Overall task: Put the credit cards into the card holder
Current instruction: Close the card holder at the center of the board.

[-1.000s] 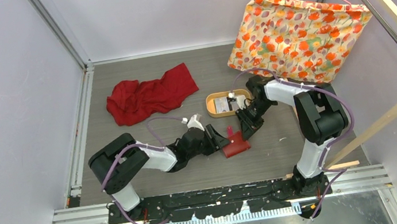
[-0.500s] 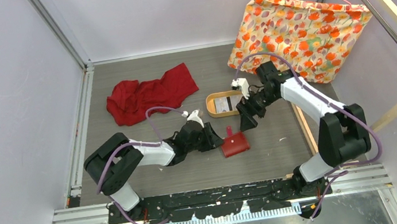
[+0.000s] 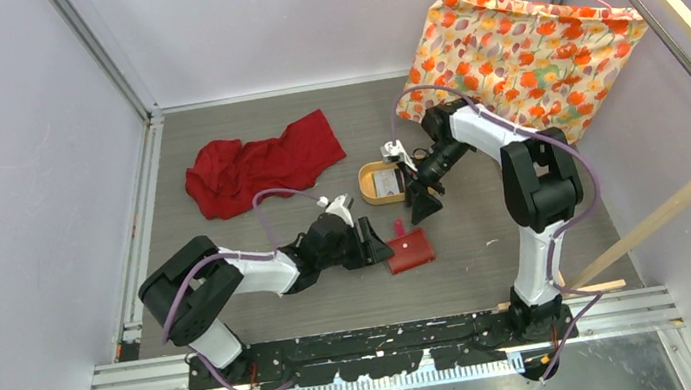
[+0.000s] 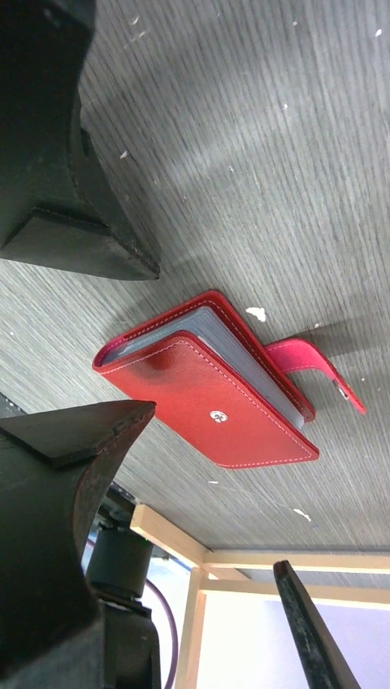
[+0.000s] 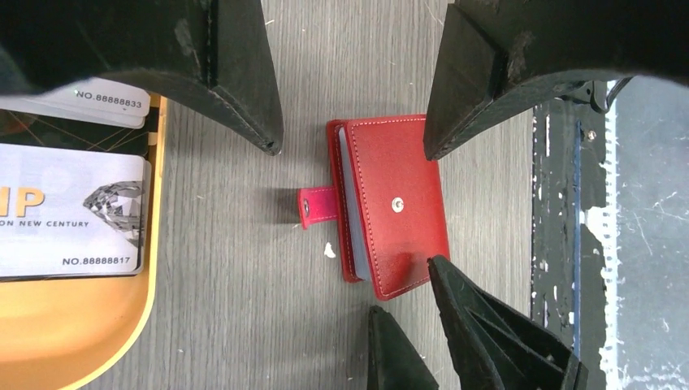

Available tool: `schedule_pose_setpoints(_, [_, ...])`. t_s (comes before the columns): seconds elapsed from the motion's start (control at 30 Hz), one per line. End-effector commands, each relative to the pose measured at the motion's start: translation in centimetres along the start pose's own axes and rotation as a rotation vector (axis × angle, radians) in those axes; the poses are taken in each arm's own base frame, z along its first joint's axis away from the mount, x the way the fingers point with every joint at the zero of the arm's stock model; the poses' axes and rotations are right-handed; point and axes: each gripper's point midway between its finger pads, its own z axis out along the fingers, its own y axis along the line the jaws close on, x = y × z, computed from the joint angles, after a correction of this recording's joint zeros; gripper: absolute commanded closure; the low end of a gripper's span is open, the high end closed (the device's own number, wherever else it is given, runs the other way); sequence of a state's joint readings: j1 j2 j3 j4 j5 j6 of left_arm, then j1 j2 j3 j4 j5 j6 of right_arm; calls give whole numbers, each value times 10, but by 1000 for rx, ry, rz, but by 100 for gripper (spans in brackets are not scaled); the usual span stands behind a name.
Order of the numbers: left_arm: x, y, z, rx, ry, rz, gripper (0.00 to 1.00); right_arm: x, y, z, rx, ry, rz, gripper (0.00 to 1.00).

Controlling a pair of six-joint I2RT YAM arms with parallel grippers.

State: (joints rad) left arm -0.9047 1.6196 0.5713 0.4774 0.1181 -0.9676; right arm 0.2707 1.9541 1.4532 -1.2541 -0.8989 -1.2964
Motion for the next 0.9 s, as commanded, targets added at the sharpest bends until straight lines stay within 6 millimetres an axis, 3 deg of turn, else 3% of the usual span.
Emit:
schedule_pose_setpoints(0.0, [4, 1, 7, 18, 7, -52, 42, -9, -7, 0, 56, 23, -57, 31])
schedule_pose_setpoints(0.13, [9, 4, 16, 20, 25, -72, 43, -10, -17, 5, 73, 46, -51, 33])
schedule_pose_setpoints(0.53, [20, 23, 22, -34, 52, -90, 61, 2, -27, 24, 110, 205, -111, 41])
schedule_pose_setpoints(0.87, [24, 28, 23, -48, 58, -93, 64, 7, -19, 28, 50, 259, -141, 63])
